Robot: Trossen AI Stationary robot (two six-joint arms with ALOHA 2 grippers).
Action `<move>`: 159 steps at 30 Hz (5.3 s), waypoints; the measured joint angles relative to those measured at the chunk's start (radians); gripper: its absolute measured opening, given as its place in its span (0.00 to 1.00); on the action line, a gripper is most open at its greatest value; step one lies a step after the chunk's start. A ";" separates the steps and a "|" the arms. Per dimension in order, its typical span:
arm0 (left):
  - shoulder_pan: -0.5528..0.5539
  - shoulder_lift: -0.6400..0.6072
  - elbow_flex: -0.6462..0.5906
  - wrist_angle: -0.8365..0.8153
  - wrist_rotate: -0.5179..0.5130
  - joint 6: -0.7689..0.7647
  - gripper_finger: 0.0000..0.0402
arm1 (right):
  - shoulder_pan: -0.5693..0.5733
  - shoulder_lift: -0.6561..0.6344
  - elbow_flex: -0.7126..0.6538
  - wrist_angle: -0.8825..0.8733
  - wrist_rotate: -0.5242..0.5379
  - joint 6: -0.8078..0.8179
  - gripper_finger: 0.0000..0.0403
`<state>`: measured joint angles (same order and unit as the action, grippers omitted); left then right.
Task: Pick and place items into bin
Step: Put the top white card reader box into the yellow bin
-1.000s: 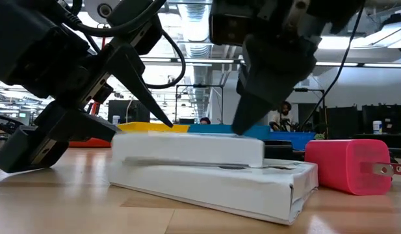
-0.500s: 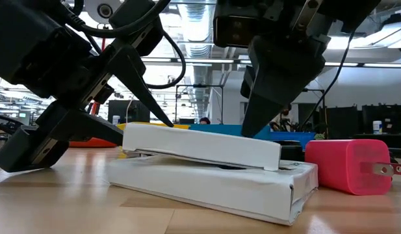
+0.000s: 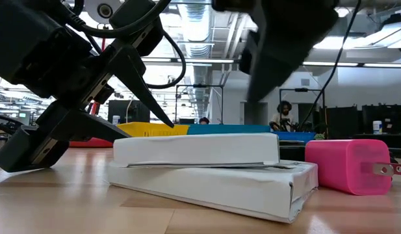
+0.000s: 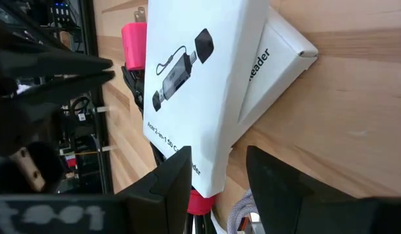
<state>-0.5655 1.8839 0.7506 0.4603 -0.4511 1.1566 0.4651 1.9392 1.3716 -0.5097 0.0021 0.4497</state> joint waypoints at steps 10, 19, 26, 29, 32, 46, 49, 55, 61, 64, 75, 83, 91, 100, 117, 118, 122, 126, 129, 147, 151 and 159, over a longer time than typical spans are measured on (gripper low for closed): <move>0.000 0.000 0.000 0.000 0.000 0.000 0.34 | 0.016 0.000 -0.011 -0.034 -0.002 0.069 0.04; 0.000 0.000 0.000 0.000 0.000 0.000 0.34 | 0.020 0.098 -0.013 0.037 -0.101 0.077 0.04; 0.000 0.000 0.000 0.000 0.006 0.003 0.34 | 0.014 0.115 -0.010 0.102 -0.114 0.058 0.04; 0.000 0.000 0.000 0.003 0.018 0.007 0.34 | 0.007 0.115 -0.010 0.104 -0.113 0.048 0.04; 0.000 0.000 0.000 0.004 0.019 0.008 0.34 | -0.002 0.116 -0.011 0.115 -0.113 0.036 0.04; 0.000 -0.001 0.000 0.004 0.045 0.008 0.34 | -0.046 0.116 -0.012 0.149 -0.128 -0.015 0.04; -0.001 0.000 0.000 0.010 0.059 0.008 0.34 | -0.055 0.117 -0.010 0.151 -0.120 -0.017 0.04; -0.001 0.000 0.000 0.020 0.073 0.011 0.34 | -0.059 0.117 0.012 0.145 -0.125 -0.039 0.04; -0.002 0.000 0.000 0.020 0.073 0.011 0.34 | -0.059 0.117 0.016 0.139 -0.125 -0.040 0.04; -0.004 0.000 0.000 0.019 0.072 0.014 0.29 | -0.059 0.117 0.016 0.134 -0.124 -0.040 0.04; -0.049 0.002 -0.001 0.050 -0.025 0.062 0.05 | -0.053 0.117 0.017 0.125 -0.113 -0.039 0.04; -0.088 0.004 -0.001 0.076 -0.113 0.066 0.05 | -0.033 0.105 0.022 0.124 -0.105 -0.032 0.04; -0.122 0.005 -0.003 0.143 -0.239 0.099 0.05 | -0.011 0.081 0.129 0.025 -0.103 -0.046 0.04; -0.132 -0.022 -0.003 0.246 -0.501 0.175 0.05 | -0.004 0.070 0.244 -0.235 -0.097 -0.061 0.04; 0.032 -0.427 -0.095 -0.449 -0.717 -0.282 0.05 | -0.003 0.073 0.307 -0.565 -0.102 -0.066 0.04; 0.050 -0.442 -0.101 -0.507 -0.717 -0.311 0.05 | -0.003 0.073 0.307 -0.565 -0.102 -0.066 0.04; 0.126 -0.473 -0.102 -0.672 -0.675 -0.408 0.05 | -0.003 0.073 0.307 -0.561 -0.097 -0.066 0.04; 0.209 -0.471 -0.102 -0.697 -0.605 -0.406 0.05 | -0.003 0.074 0.307 -0.558 -0.078 -0.058 0.04; 0.262 -0.470 -0.102 -0.697 -0.580 -0.373 0.05 | -0.003 0.074 0.307 -0.552 -0.076 -0.054 0.04; 0.312 -0.470 -0.102 -0.697 -0.459 -0.358 0.06 | 0.006 0.074 0.307 -0.552 -0.076 -0.031 0.04; 0.312 -0.470 -0.102 -0.698 -0.416 -0.372 0.07 | 0.006 0.074 0.307 -0.552 -0.076 -0.031 0.04; 0.312 -0.470 -0.101 -0.738 -0.414 -0.399 0.07 | 0.006 0.074 0.307 -0.552 -0.076 -0.031 0.04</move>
<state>-0.2531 1.4139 0.6491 -0.2775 -0.8647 0.7578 0.4713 2.0132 1.6783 -1.0618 -0.0734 0.4191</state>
